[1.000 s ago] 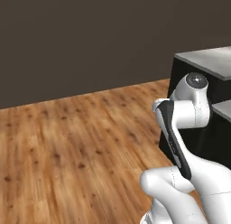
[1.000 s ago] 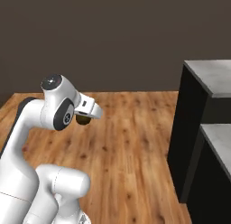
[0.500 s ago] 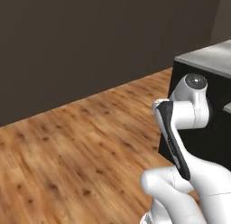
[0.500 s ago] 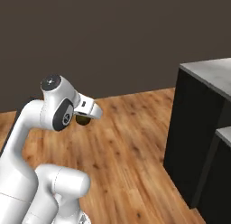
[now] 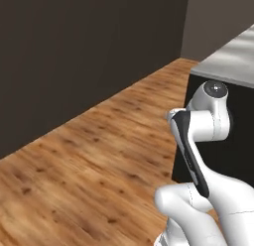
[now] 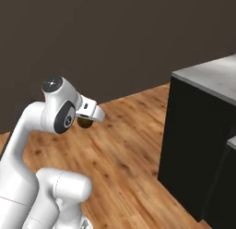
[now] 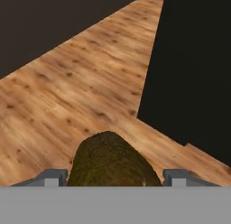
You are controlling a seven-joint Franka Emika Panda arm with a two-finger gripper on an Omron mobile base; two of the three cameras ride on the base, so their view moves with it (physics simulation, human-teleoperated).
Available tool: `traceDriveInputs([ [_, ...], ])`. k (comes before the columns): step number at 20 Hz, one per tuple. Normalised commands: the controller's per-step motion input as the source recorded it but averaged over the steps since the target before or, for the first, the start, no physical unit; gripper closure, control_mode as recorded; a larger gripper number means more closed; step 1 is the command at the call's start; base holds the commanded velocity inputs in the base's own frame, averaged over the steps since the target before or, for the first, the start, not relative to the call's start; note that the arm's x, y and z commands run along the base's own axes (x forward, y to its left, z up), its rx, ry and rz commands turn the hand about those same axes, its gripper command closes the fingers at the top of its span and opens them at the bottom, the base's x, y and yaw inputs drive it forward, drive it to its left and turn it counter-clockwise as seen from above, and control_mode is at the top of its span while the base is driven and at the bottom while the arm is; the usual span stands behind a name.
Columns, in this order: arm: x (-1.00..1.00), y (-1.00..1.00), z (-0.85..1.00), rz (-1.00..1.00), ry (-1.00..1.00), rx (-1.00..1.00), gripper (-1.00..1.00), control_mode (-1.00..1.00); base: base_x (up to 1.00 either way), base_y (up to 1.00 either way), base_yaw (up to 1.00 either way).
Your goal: Take the cheese, steak, and avocado from the fridge and place them on the plate on the dining counter to create an appetizer plate.
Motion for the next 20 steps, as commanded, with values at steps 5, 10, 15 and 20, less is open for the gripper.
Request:
traceDriveInputs([
  [5,0.00,0.00,0.00,0.00,0.00,0.00,1.00,1.00,0.86,1.00,-0.46],
  [10,0.00,0.00,0.00,0.00,0.00,0.00,1.00,1.00,0.87,1.00,-0.46],
  [15,0.00,0.00,0.00,0.00,0.00,0.00,1.00,1.00,0.87,1.00,-0.46],
  [20,0.00,0.00,0.00,0.00,0.00,0.00,1.00,1.00,0.90,0.99,-0.45],
])
